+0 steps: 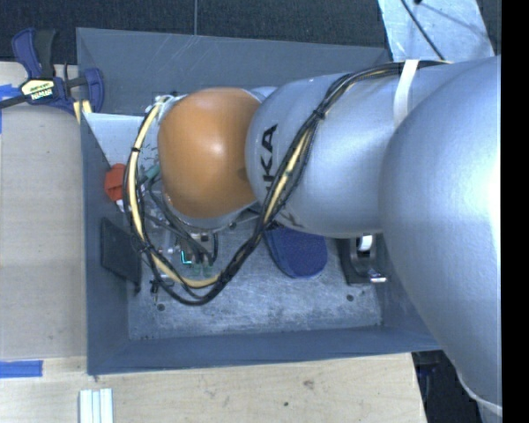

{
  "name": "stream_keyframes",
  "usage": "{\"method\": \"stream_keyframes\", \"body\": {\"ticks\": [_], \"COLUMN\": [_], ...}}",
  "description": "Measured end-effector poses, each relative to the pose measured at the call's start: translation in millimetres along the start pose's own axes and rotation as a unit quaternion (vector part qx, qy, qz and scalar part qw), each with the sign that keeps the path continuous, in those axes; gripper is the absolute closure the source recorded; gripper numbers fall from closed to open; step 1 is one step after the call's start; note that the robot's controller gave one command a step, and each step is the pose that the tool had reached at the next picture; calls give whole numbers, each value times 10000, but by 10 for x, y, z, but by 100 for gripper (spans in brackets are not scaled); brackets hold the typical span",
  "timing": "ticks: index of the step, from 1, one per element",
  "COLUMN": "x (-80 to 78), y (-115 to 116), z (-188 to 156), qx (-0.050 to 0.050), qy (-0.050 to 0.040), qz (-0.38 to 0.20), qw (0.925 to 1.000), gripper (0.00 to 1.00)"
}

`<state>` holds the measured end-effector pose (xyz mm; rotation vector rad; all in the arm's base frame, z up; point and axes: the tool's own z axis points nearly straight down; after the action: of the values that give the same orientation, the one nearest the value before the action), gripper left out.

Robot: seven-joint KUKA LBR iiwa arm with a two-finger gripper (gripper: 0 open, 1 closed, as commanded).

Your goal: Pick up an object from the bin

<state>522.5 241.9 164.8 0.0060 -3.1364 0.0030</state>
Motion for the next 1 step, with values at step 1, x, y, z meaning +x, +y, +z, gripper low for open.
{"method": "stream_keyframes", "body": {"ticks": [1], "x": [-232], "y": [-277], "z": [859], "qx": [0], "qy": [-10], "qz": [1473], "qw": [9891], "gripper": [0]}}
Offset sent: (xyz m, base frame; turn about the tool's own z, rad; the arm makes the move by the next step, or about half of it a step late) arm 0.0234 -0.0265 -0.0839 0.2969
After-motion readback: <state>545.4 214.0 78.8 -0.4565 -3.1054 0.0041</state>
